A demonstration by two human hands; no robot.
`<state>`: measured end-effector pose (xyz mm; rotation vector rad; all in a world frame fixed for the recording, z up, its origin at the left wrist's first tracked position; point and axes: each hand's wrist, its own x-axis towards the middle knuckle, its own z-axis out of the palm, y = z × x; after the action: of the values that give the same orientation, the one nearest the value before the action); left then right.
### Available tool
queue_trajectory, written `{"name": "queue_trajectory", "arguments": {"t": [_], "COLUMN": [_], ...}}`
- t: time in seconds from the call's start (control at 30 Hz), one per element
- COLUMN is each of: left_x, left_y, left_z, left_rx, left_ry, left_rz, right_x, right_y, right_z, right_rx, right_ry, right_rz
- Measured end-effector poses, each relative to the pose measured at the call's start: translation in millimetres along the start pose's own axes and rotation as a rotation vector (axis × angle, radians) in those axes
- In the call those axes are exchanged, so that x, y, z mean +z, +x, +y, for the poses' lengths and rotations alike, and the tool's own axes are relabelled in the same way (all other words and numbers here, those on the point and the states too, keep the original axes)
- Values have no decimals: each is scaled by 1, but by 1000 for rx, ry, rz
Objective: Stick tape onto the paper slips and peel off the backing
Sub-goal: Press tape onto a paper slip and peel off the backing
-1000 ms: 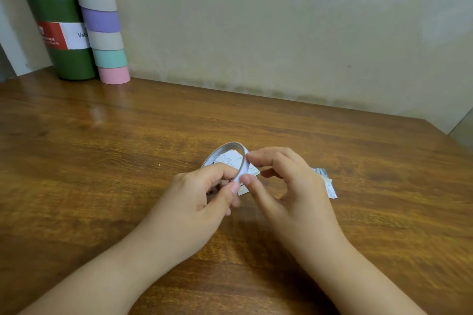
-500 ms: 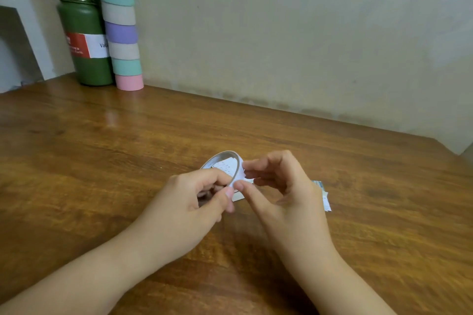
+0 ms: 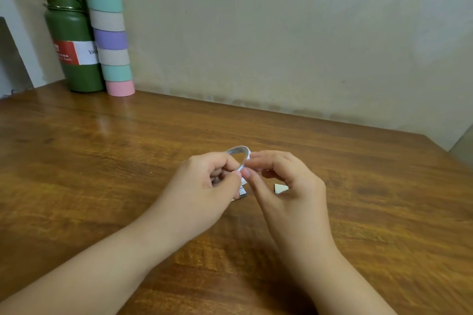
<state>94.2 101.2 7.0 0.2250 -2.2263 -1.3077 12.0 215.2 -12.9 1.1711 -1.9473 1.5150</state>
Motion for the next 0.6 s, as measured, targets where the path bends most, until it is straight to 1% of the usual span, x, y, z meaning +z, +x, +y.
{"name": "queue_trajectory", "arguments": {"t": [0.07, 0.2, 0.37, 0.6], "left_x": [3, 3, -6, -11], "left_y": [0, -2, -7, -7], "left_z": [-6, -17, -21, -17], "left_rx": [13, 32, 69, 118], "left_ry": [-6, -11, 16, 38], "left_rz": [24, 66, 78, 79], "right_x": [0, 1, -1, -1], "right_y": [0, -1, 0, -1], "right_z": [1, -1, -8, -15], "right_rx": [-11, 16, 61, 15], "right_ry": [-25, -45, 51, 38], "right_rz": [-7, -92, -178, -176]}}
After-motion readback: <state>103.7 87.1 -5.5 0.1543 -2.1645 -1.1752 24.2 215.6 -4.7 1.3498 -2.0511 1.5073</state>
